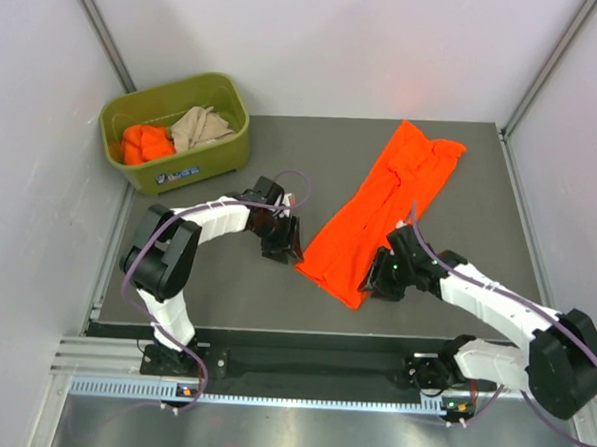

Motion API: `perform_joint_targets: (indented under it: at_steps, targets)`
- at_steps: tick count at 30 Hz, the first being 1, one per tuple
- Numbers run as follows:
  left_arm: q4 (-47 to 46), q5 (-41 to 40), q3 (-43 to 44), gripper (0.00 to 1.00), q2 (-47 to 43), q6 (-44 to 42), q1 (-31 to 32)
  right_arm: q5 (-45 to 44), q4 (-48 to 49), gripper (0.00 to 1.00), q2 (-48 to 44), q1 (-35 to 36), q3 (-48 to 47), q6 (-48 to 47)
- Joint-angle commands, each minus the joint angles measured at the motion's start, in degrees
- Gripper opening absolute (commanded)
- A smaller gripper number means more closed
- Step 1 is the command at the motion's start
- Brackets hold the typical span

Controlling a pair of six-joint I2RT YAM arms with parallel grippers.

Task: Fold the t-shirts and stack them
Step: Fold the tshirt

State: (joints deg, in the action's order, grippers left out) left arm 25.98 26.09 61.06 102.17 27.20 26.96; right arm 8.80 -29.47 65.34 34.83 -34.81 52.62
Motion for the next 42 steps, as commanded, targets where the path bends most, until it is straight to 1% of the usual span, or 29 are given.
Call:
perform_joint_targets:
  at_steps: [1,6,11,18,19,22,23,25,26,28,30,31,32,33,36,42]
  targets:
    - [-0.6,-1.5,2.7,0.55,2.2,-0.1,0.2,-2.8,-6.9,0.43,5.1,1.9,-6.6,0.2]
    - [1.6,-3.2,5.3,0.54,5.1,-0.7,1.2,-3.8,-7.6,0.48,8.5,3.4,-8.1,2.7]
    - [1.6,-3.4,5.8,0.53,6.3,-1.3,2.0,-3.2,-5.9,0.48,11.1,4.5,-7.8,3.6]
    - [3.2,-3.5,6.1,0.47,8.1,-2.3,2.3,-0.6,2.7,0.48,12.1,4.6,-2.3,5.7]
    - [3.1,-3.1,6.1,0.43,8.5,-2.5,2.3,-0.4,5.5,0.48,12.1,4.5,-1.7,5.8]
    - [2.1,-2.2,5.5,0.34,8.6,-2.7,2.3,1.4,8.5,0.46,13.0,4.5,0.4,7.1]
    - [2.0,-2.2,5.4,0.33,8.6,-2.9,2.3,1.7,9.3,0.45,13.5,4.5,0.8,7.5]
    - [1.9,-1.8,5.3,0.30,8.7,-2.9,2.3,2.5,10.6,0.43,13.3,4.5,2.5,8.2]
    - [1.6,-1.4,5.2,0.24,8.7,-3.2,2.3,2.9,12.1,0.41,12.6,4.5,3.4,8.9]
    - [1.2,-0.8,4.6,0.21,8.5,-3.2,2.3,2.8,13.3,0.38,11.9,4.5,5.7,9.6]
    - [1.3,-0.7,4.4,0.15,8.6,-3.5,2.3,2.7,14.7,0.35,11.0,4.5,7.4,10.6]
    - [1.4,-0.8,4.2,0.11,8.7,-3.6,2.3,3.0,15.3,0.34,10.9,4.5,7.9,10.7]
    - [1.4,-1.3,4.1,0.02,8.7,-3.8,2.3,3.0,15.8,0.31,11.1,4.5,8.4,10.8]
    - [2.1,-1.6,4.1,0.00,8.7,-3.9,2.3,3.1,15.6,0.21,11.1,4.5,9.0,10.8]
    - [3.1,-2.7,3.6,0.00,7.8,-4.4,2.3,2.8,14.5,0.00,10.0,4.5,10.9,9.8]
    - [2.6,-2.1,-0.1,0.00,5.0,-4.4,2.3,2.5,15.1,0.00,0.5,4.5,18.5,11.4]
